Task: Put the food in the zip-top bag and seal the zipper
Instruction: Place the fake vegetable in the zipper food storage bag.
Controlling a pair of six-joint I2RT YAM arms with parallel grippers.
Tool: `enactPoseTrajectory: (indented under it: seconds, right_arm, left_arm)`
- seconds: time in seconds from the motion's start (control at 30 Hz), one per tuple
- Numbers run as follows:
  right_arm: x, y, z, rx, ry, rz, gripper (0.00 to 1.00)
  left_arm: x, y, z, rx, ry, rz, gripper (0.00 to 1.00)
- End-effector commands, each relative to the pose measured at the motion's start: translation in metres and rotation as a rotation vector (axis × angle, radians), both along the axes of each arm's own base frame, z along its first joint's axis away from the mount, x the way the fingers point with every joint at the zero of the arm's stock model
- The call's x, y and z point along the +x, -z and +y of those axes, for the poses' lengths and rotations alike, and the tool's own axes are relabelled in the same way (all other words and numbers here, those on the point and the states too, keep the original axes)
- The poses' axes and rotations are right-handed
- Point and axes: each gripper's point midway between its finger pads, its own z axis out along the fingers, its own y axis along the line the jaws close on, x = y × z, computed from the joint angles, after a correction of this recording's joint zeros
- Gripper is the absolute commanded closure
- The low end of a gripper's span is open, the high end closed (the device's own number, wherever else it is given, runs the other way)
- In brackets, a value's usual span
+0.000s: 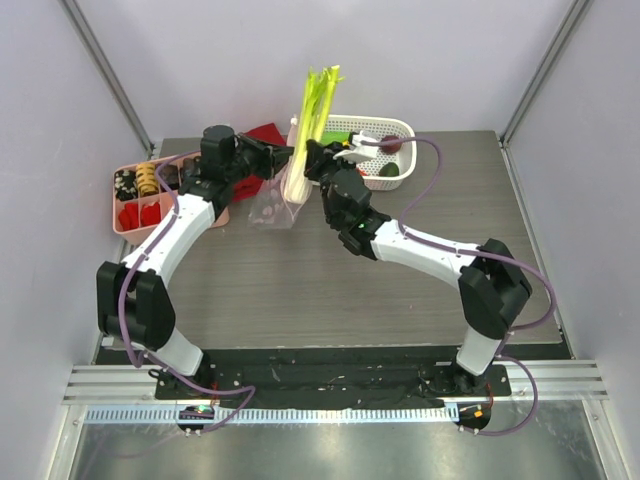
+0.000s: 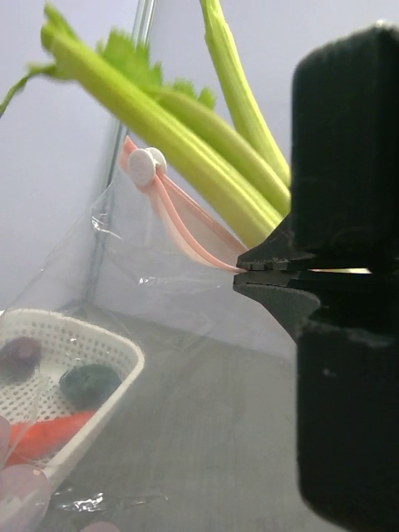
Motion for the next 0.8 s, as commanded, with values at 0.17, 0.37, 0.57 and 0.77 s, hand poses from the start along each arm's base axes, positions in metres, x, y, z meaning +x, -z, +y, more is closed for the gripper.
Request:
enactPoseTrajectory:
  seconds: [0.17,0.37,0.57,0.77]
  right_arm:
    - [0.030,-0.022,-0.020,-0.032,0.202,-0.069,0.99]
    - [0.043,-0.033,-0.034,-0.046,0.232,-0.104,0.99]
    - [0.017,-0.011,-0.004,-0.011,0.081,-0.083,0.99]
    - [-0.018,-0.006,0.016,-0.034,-0.105,-0.089,0.99]
  left_arm:
    - [-0.009,-0.054,-0.011,-0.104,0.047,-0.114,1.00]
    - [-0.015,-0.054,-0.009,-0.115,0.065,-0.095,1.00]
    - [-0.010,-0.053,-0.010,-0.141,0.062,-0.091,1.00]
    - [-0.006,-0.063,-0.008,-0.158,0.052,-0.124,1.00]
